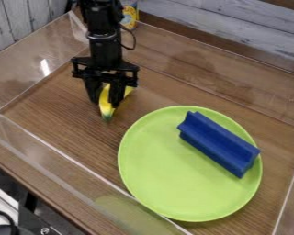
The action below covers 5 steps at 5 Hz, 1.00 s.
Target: Put the banana in the green plate
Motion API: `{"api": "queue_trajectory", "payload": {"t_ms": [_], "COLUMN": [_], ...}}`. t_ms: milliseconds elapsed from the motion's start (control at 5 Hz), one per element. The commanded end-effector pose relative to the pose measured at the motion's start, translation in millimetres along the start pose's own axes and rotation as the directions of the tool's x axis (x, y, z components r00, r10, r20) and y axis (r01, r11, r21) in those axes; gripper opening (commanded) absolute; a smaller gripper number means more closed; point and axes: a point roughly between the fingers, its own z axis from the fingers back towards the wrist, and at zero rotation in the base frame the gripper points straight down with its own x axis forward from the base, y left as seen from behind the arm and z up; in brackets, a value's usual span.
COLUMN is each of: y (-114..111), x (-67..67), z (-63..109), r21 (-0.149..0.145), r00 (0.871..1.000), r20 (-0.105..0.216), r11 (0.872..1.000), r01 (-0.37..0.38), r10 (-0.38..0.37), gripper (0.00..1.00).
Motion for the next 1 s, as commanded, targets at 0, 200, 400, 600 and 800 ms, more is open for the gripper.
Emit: {"api": "queue_trajectory", "payload": {"t_ms": [0,200,400,600,800], "y": [-3.9,-7.8,-12.6,-23.5,-36.3], "x": [7.1,5.9,3.2,-5.8,-20.6], "z": [26.6,34.0,45.1,68.7,94.7], "r21": [0.012,0.017,0.024,0.018,-0.009], "r00": [0.997,0.997,0.996,0.994,0.992], "r20": [0.075,0.079,0.087,0.111,0.125], "r11": [1.0,1.0,0.999,1.0,1.0], "r01": [0.012,0.019,0.025,0.02,0.011], "r10": [-0.012,-0.02,-0.027,-0.022,-0.01], "gripper": [0.0,0.0,0.0,0.0,0.0]}}
